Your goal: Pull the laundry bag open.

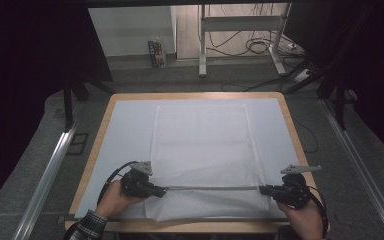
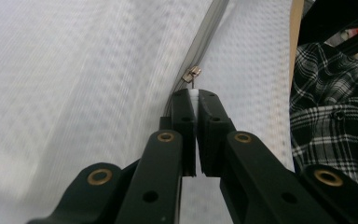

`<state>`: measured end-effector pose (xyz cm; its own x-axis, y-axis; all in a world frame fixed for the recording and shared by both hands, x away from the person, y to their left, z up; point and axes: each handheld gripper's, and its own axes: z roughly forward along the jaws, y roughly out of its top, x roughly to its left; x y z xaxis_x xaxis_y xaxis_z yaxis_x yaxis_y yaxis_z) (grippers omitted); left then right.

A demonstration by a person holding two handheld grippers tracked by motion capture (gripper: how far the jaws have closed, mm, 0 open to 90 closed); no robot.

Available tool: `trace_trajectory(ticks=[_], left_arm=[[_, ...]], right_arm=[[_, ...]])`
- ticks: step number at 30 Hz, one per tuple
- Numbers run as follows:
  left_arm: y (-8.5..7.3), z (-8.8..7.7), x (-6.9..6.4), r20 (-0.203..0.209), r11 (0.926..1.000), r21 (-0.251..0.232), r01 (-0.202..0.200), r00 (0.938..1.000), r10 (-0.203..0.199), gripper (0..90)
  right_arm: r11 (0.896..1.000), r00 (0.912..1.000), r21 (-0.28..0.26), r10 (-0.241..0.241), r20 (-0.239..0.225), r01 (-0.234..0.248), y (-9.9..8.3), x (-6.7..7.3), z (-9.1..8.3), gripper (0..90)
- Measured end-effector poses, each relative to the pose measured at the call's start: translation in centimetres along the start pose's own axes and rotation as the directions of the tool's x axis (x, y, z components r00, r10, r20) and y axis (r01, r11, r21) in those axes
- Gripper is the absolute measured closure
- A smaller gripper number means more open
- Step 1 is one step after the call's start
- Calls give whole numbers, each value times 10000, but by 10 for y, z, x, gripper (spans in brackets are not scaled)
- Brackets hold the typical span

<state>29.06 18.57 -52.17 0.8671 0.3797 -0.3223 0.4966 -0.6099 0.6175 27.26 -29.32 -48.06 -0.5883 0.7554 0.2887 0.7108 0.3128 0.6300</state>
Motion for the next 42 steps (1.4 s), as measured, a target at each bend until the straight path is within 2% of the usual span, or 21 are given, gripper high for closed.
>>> trace_trajectory(ticks=[9,15,18,21,25,26,28,31,32,35,42], left_arm=[[-27,-20,3,-277,9986,-107,508,9983,-511,876],[-36,-28,1,-291,9981,-76,605,9977,-607,876],[-41,-32,1,-543,9975,32,704,9961,-702,876],[-46,-36,3,-555,9965,-81,829,9950,-832,875],[-48,-38,3,-594,9964,-40,847,9946,-848,876],[-50,-38,5,-848,9954,109,947,9920,-935,876],[-53,-39,7,-702,9941,-10,1088,9916,-1086,876],[-53,-40,7,-825,9938,67,1110,9905,-1100,876],[-54,-41,9,-847,9926,25,1215,9890,-1209,876],[-54,-41,9,-1038,9926,160,1202,9876,-1179,875],[-55,-44,9,-1199,9917,345,1235,9857,-1186,874]], right_arm=[[10000,10000,50,-22,-7,22,0,1,1,853],[9999,9999,136,-50,-148,52,0,3,3,853],[9998,9999,156,-117,-76,118,0,4,4,854],[9999,9999,153,-28,-107,29,0,2,4,854],[9997,9998,210,-82,-173,86,0,4,5,854],[9995,9999,269,-142,-57,144,0,5,6,855],[9994,9999,326,-113,-25,114,0,4,6,855],[9991,9999,398,-113,24,112,-1,4,8,855],[9991,9999,406,-101,-56,103,0,4,8,855],[9988,9998,460,-132,-149,139,-1,5,10,854],[9968,9989,768,-178,-426,211,-4,9,15,852]])
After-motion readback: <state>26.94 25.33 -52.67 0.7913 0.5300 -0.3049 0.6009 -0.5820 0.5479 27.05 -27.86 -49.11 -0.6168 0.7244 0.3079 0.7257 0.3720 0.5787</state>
